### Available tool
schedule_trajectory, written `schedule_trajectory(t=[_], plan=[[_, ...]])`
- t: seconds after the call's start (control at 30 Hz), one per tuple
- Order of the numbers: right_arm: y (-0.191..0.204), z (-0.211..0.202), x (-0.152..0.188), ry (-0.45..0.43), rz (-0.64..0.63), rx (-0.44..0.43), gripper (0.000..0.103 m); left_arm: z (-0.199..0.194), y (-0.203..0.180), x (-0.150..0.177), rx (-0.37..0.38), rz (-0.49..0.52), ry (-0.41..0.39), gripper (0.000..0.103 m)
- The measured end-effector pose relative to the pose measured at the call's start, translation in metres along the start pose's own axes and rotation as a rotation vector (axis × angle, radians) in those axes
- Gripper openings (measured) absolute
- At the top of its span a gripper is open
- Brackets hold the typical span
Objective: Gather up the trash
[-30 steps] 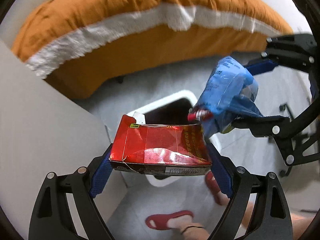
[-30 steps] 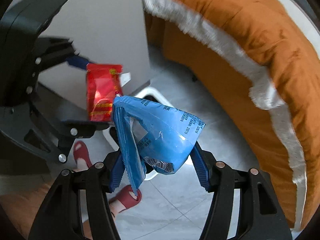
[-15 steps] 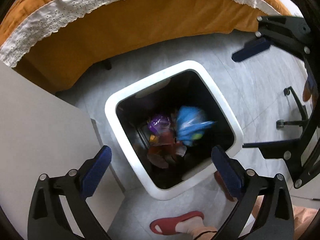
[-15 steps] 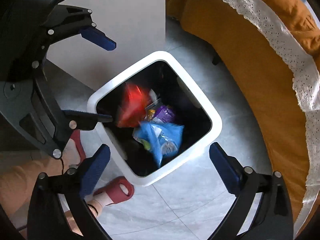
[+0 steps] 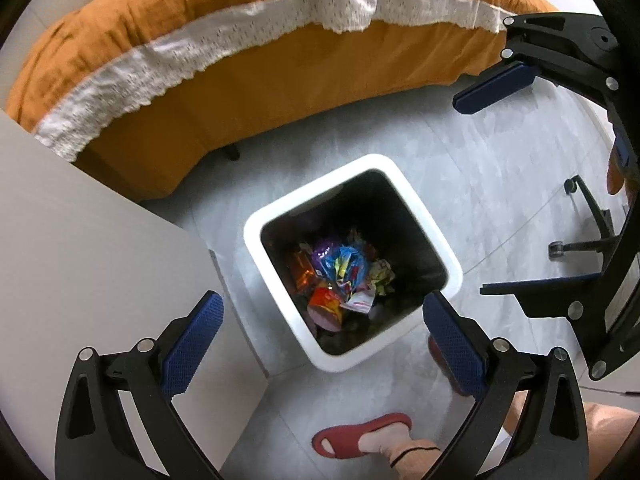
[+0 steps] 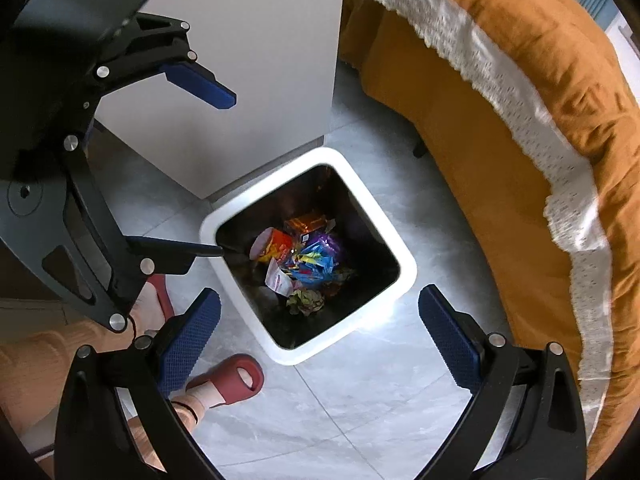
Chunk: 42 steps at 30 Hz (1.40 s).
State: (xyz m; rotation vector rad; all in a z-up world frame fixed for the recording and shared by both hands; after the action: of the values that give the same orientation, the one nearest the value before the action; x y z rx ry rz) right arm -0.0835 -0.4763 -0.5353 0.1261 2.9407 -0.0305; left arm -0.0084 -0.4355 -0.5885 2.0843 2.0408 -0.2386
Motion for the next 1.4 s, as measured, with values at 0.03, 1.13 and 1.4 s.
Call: schedule_trajectory(t=[0.03, 1.13, 1.4], plan=[[0.001, -0.009, -0.001, -0.009, 0.006, 0.000, 0.099, -0.010, -0.001, -0.002, -0.003, -0.002, -0.008, 0.098], [0.044, -0.417, -0.086, -0.754, 0.326, -0.120, 0.099, -0.494, 0.028, 0.019, -0.664, -0.565, -0.523, 0.098], [0.110, -0.457, -0.114, -0.825, 0.187, -0.227, 0.099, -0.567, 0.017, 0.092, -0.852, -0.796, -0.531, 0.098]])
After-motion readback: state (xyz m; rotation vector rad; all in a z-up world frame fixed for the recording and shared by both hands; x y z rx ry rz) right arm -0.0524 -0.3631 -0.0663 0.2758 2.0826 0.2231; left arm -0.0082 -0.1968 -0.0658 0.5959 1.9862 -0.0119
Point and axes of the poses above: each gripper's, at about its wrist camera, not at the fingertips, and z roughly the way its jaws point, y to its left, x to its underside, the point moved 3 cm from there along z, roughly the way its jaws point, and after that the axes turned 9 degrees about z, right-handed, at the moved point
